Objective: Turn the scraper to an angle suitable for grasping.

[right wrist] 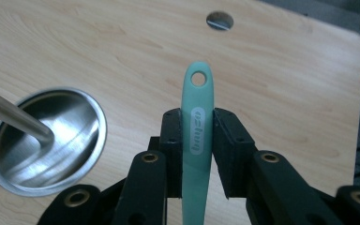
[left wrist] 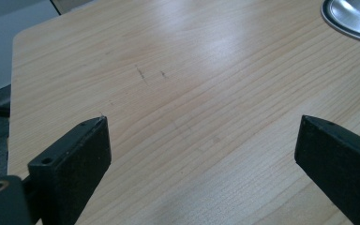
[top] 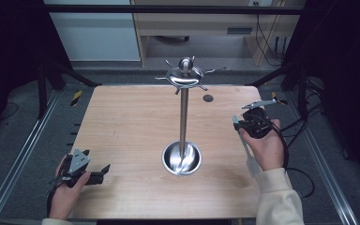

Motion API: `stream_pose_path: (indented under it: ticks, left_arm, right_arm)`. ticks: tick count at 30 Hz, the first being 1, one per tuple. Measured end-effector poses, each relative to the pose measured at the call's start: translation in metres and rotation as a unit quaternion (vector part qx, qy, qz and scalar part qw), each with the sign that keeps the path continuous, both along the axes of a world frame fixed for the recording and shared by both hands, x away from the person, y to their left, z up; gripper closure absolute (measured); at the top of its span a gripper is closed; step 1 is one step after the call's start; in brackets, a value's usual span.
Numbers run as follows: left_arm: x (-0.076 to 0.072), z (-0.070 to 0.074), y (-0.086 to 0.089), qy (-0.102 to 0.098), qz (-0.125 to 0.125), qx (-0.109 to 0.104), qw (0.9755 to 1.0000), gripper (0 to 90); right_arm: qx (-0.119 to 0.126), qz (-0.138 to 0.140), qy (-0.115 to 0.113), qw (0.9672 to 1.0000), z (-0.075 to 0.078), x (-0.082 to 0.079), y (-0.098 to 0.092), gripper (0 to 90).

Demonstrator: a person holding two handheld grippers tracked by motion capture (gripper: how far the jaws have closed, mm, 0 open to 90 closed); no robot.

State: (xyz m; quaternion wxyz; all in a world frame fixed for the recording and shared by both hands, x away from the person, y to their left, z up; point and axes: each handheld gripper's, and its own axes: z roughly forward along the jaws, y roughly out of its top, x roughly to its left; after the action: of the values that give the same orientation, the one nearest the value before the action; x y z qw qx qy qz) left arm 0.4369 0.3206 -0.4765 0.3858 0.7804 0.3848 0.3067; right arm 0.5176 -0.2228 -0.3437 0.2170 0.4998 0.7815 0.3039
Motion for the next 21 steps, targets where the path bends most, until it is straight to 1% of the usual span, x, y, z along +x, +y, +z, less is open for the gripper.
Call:
stream_pose_path:
  ticks: [1,6,9,11,13,14,21]
  left_arm:
    - [0.0,0.0,0.0,-0.001,0.0,0.0,1.0,3.7]
    - [0.0,0.0,0.0,0.0,0.0,0.001,1.0,3.7]
    - [0.0,-0.001,0.001,0.001,0.002,0.003,1.0,3.7]
    - [-0.001,-0.001,0.001,0.002,0.003,0.002,1.0,3.7]
    - [-0.001,-0.001,0.002,0.004,0.005,-0.001,1.0,3.7]
    - [-0.001,-0.001,0.002,0.005,0.005,-0.003,1.0,3.7]
    - [-0.001,0.001,0.001,0.0,0.003,-0.002,1.0,3.7]
  right_arm:
    - [-0.001,0.006,-0.007,1.0,0.005,0.0,0.0,74.5]
    - [0.008,0.014,-0.03,0.9994,0.029,0.004,0.003,74.4]
    - [0.022,0.02,-0.041,0.9987,0.04,0.006,0.006,74.4]
    - [0.038,0.022,-0.051,0.9977,0.044,0.005,0.005,74.4]
    - [0.055,0.024,-0.061,0.9963,0.046,0.003,0.005,74.4]
    - [0.063,0.024,-0.062,0.9958,0.046,0.002,0.005,74.4]
    - [0.06,0.043,-0.071,0.9947,0.041,-0.002,0.012,74.4]
